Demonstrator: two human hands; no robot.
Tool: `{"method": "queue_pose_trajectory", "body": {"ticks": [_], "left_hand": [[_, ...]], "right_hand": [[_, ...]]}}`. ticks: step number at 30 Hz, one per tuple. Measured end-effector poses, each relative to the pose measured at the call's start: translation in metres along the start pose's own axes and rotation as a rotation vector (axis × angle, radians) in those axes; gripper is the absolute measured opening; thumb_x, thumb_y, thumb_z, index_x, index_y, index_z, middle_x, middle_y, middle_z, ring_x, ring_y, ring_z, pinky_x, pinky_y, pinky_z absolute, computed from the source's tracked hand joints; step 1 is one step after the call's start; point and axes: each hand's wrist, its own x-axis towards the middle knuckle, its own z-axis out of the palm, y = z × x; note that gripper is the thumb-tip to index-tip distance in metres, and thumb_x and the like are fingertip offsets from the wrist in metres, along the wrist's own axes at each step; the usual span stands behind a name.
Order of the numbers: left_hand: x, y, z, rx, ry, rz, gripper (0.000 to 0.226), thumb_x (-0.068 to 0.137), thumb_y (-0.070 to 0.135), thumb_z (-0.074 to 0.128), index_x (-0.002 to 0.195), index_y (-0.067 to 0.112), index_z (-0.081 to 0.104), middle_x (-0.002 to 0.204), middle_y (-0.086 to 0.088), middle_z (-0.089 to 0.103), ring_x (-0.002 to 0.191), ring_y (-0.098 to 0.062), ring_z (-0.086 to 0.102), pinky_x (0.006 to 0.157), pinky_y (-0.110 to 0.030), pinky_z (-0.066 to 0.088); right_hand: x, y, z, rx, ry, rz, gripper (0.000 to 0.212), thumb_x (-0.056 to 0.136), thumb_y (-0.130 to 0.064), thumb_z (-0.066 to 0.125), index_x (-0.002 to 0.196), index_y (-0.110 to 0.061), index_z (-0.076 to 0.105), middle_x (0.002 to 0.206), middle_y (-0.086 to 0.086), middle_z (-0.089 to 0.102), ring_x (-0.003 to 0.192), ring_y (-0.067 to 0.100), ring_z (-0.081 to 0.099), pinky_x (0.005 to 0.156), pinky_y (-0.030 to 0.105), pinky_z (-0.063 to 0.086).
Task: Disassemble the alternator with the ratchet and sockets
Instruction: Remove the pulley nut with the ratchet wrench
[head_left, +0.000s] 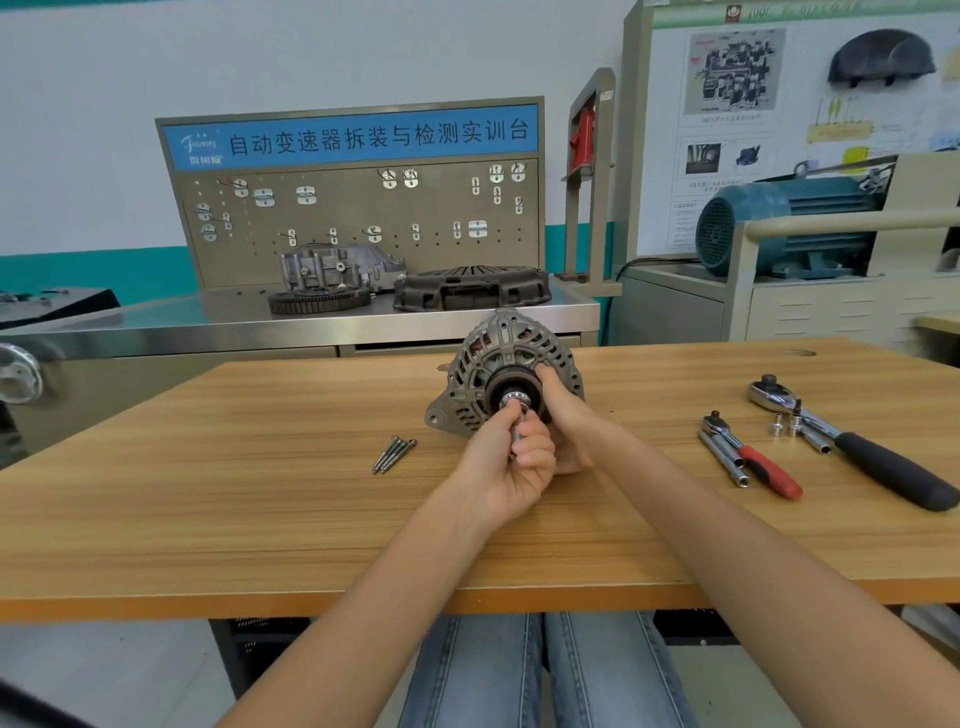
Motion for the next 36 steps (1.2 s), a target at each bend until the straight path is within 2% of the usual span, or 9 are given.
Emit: {"method": "queue_pose_trajectory", "body": {"ticks": [2, 4, 7, 11, 14, 18, 23, 29, 36], "left_hand": [[-0.001, 0.003, 0.003, 0.109, 0.095, 0.028, 0.037, 0.102, 0.032, 0.042, 0.081, 0.003, 0.051, 0.048, 0.000, 0.043, 0.028, -0.006, 0.036, 0.028, -0.013, 0.030], [0.000, 0.004, 0.005, 0.241, 0.175, 0.062, 0.033, 0.101, 0.032, 0.045, 0.086, 0.003, 0.051, 0.058, -0.002, 0.045, 0.031, -0.007, 0.039, 0.031, -0.013, 0.035], [0.001, 0.003, 0.005, 0.414, 0.237, 0.097, 0.033, 0.101, 0.031, 0.047, 0.080, 0.006, 0.050, 0.060, -0.002, 0.044, 0.041, -0.008, 0.040, 0.033, -0.014, 0.036], [0.002, 0.007, 0.001, 0.567, 0.254, 0.140, 0.032, 0.102, 0.030, 0.044, 0.082, 0.007, 0.054, 0.055, 0.001, 0.048, 0.042, -0.008, 0.042, 0.034, -0.014, 0.035], [0.002, 0.009, 0.003, 0.546, 0.236, 0.115, 0.033, 0.103, 0.028, 0.041, 0.079, 0.007, 0.051, 0.047, 0.001, 0.047, 0.033, -0.008, 0.042, 0.033, -0.013, 0.033], [0.003, 0.007, 0.005, 0.516, 0.227, 0.094, 0.035, 0.103, 0.027, 0.039, 0.075, 0.009, 0.047, 0.045, 0.002, 0.043, 0.030, -0.008, 0.037, 0.032, -0.012, 0.031], [0.003, 0.007, 0.005, 0.527, 0.227, 0.096, 0.036, 0.104, 0.028, 0.037, 0.075, 0.010, 0.047, 0.043, 0.002, 0.042, 0.029, -0.007, 0.036, 0.032, -0.011, 0.029], [0.005, 0.002, 0.006, 0.515, 0.254, 0.134, 0.037, 0.104, 0.030, 0.037, 0.071, 0.014, 0.042, 0.041, 0.005, 0.038, 0.028, -0.006, 0.031, 0.030, -0.011, 0.021], [0.007, -0.003, 0.006, 0.404, 0.240, 0.169, 0.037, 0.104, 0.029, 0.037, 0.069, 0.015, 0.038, 0.038, 0.006, 0.034, 0.026, -0.005, 0.026, 0.028, -0.012, 0.016]], "right_hand": [[-0.004, -0.004, -0.007, -0.095, 0.033, -0.013, 0.085, 0.084, -0.073, 0.037, 0.119, 0.002, 0.056, 0.091, 0.019, 0.065, 0.068, 0.026, 0.066, 0.043, 0.023, 0.050], [-0.006, -0.008, -0.011, -0.163, 0.033, -0.023, 0.086, 0.085, -0.073, 0.036, 0.124, 0.003, 0.051, 0.089, 0.019, 0.063, 0.064, 0.026, 0.066, 0.040, 0.023, 0.049], [-0.008, -0.011, -0.013, -0.274, 0.085, -0.015, 0.089, 0.085, -0.074, 0.031, 0.126, 0.003, 0.047, 0.098, 0.023, 0.064, 0.070, 0.031, 0.066, 0.051, 0.030, 0.054], [-0.003, -0.013, -0.023, -0.595, 0.389, -0.270, 0.069, 0.084, -0.071, 0.042, 0.083, -0.004, 0.055, 0.072, 0.009, 0.062, 0.067, 0.026, 0.066, 0.046, 0.026, 0.045], [0.002, -0.021, -0.027, -0.771, 0.660, -0.483, 0.072, 0.077, -0.061, 0.063, 0.116, -0.003, 0.044, 0.105, 0.013, 0.055, 0.097, 0.029, 0.059, 0.068, 0.035, 0.049], [0.006, -0.036, -0.027, -1.018, 0.553, -0.726, 0.085, 0.083, -0.037, 0.068, 0.144, -0.003, 0.019, 0.135, 0.021, 0.040, 0.114, 0.034, 0.053, 0.089, 0.041, 0.048], [0.010, -0.040, -0.030, -1.263, 0.460, -0.861, 0.042, 0.091, -0.027, 0.059, 0.123, -0.006, 0.042, 0.109, 0.015, 0.060, 0.094, 0.027, 0.060, 0.070, 0.033, 0.047], [0.008, -0.027, -0.022, -0.983, 0.443, -0.972, 0.032, 0.091, -0.012, 0.051, 0.122, -0.003, 0.049, 0.096, 0.015, 0.064, 0.087, 0.029, 0.061, 0.072, 0.035, 0.050], [0.008, -0.021, -0.020, -0.860, 0.498, -1.004, 0.031, 0.091, -0.015, 0.055, 0.121, -0.005, 0.054, 0.098, 0.014, 0.067, 0.090, 0.027, 0.063, 0.071, 0.029, 0.048]]}}
